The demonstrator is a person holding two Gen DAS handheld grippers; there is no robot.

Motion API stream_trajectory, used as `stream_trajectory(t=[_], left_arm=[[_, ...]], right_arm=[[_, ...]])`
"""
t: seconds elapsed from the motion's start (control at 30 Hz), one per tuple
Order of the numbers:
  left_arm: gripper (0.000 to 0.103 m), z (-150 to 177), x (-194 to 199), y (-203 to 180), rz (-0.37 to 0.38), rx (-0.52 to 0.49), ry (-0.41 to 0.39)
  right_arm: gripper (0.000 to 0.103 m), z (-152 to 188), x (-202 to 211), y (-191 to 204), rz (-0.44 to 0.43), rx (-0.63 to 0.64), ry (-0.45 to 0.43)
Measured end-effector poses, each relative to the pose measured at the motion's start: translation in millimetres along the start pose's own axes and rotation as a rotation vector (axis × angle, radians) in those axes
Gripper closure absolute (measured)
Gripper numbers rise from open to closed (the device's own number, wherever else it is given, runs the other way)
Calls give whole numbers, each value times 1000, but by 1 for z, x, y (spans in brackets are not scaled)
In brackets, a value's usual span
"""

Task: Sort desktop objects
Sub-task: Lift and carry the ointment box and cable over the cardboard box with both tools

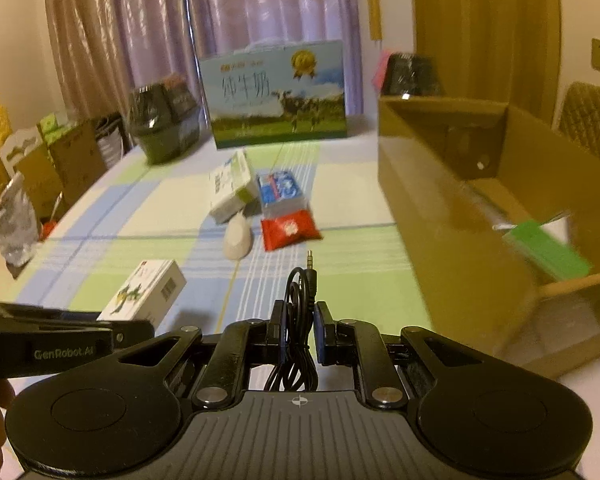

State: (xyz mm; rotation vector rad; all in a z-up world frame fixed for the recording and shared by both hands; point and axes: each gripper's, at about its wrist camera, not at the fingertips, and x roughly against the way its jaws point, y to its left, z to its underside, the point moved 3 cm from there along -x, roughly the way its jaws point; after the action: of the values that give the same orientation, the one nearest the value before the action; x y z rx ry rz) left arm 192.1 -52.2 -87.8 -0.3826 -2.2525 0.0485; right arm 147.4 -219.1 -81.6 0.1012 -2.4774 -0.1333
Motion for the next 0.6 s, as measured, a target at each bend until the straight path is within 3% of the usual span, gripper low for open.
stream_trajectory(t=[0.6], left_arm=[[70,-12,72,-90,65,-83,-79]], right_arm=[[93,-31,92,-45,59,-43,-141]])
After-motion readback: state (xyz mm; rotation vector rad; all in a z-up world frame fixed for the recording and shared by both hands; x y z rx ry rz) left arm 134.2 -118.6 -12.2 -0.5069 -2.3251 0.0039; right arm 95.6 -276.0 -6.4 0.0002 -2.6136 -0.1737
